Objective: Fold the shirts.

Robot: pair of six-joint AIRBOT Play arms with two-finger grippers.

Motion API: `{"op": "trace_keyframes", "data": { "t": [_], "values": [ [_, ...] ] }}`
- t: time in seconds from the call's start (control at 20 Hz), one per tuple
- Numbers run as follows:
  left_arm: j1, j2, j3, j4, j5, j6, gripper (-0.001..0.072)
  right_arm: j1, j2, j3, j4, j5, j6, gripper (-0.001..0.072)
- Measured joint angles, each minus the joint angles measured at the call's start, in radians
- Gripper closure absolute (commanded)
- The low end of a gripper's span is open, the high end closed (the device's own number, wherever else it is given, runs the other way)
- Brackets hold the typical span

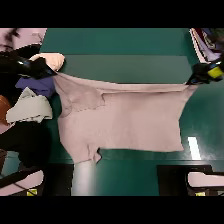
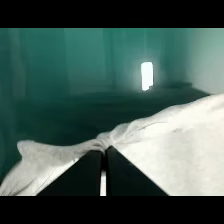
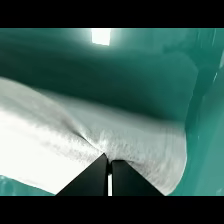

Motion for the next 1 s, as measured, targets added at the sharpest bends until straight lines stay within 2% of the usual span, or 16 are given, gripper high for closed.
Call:
{"op": "trace_keyframes", "data": {
  "t": [0.25, 0.4, 0.55, 0.75, 0.9, 0.95, 1.0],
  "values": [
    [-0.001, -0.24, 0.093, -0.011, 0.162, 0.047, 0.0684, 0.021, -0.227, 0.162, -0.013, -0.141, 0.0, 0.0701],
    [0.0, -0.304, 0.171, -0.013, 0.212, 0.058, 0.0683, 0.027, -0.288, 0.256, -0.014, -0.203, 0.0, 0.07],
    [-0.001, -0.326, 0.203, 0.008, 0.155, 0.072, 0.0685, 0.03, -0.28, 0.24, -0.03, -0.225, -0.018, 0.0701],
    [-0.028, -0.338, 0.161, 0.125, 0.019, 0.06, 0.0684, 0.043, -0.195, 0.064, -0.094, -0.257, -0.033, 0.07],
    [-0.064, -0.34, 0.078, 0.172, 0.003, 0.055, 0.0682, 0.05, -0.142, -0.077, -0.118, -0.299, -0.039, 0.0699],
    [-0.072, -0.341, 0.054, 0.177, 0.008, 0.055, 0.0668, 0.051, -0.13, -0.114, -0.118, -0.309, -0.04, 0.0666],
    [-0.078, -0.341, 0.034, 0.184, 0.019, 0.052, 0.0407, 0.053, -0.121, -0.147, -0.119, -0.318, -0.04, 0.043]
  ]
}}
